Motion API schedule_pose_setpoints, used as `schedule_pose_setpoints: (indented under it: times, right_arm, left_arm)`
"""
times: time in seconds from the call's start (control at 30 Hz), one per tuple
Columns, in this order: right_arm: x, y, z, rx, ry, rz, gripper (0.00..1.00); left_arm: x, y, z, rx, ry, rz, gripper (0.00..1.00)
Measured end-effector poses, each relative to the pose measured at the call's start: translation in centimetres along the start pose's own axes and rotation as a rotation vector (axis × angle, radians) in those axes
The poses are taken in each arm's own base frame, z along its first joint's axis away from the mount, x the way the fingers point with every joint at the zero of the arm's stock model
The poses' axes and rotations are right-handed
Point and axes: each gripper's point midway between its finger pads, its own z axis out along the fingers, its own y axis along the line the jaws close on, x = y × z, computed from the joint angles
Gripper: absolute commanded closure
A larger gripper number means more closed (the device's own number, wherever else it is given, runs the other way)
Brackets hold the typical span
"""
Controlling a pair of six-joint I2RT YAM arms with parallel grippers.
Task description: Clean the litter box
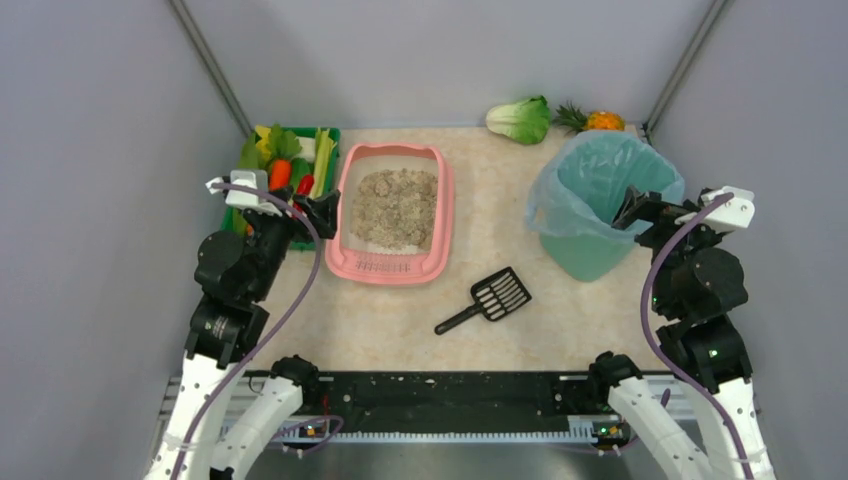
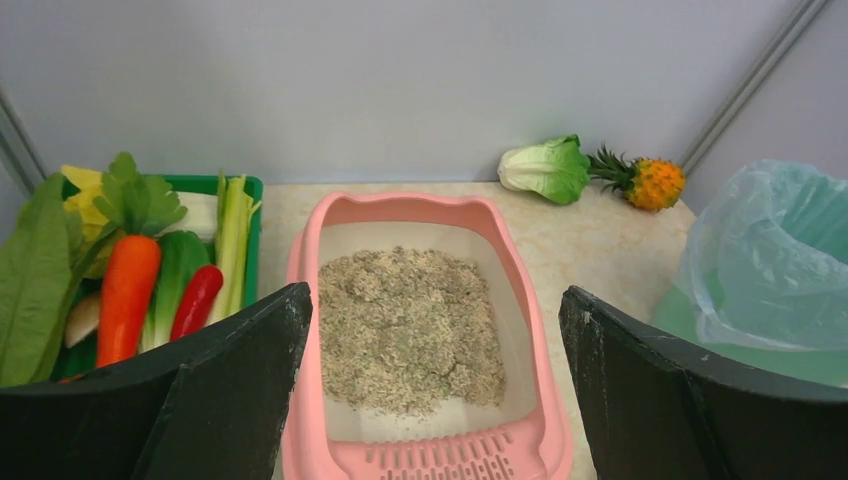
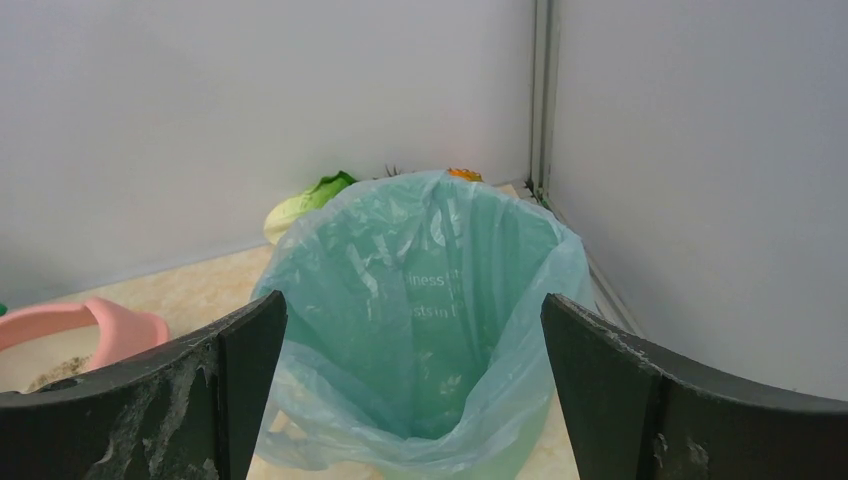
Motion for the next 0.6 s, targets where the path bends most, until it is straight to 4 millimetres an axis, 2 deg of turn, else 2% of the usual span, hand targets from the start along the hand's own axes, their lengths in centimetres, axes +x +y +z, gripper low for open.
schedule_pose_setpoints:
  times: [0.17, 0.3, 0.47, 0.6]
  right_arm:
    - [0.1, -0.1, -0.1, 0.0, 0.006, -0.003, 0.01]
    - [0.4, -0.1, -0.2, 0.0, 0.018, -0.006, 0.01]
    - [0.9, 0.1, -0.3, -0.009, 0.037, 0.004, 0.01]
    - [1.3, 0.5, -0.4, -0.03, 0.054, 0.021, 0.01]
  left_arm:
    - [1.5, -1.2, 0.9, 0.064, 0.06, -0.036, 0.01]
    - [4.1, -2.4, 2.2, 0.128, 0.162, -0.062, 0.01]
    - [10.1, -4.7, 4.1, 0.221, 0.399, -0.097, 0.01]
    - [15.8, -8.1, 3.6, 0.31, 0.61, -0.059, 0.01]
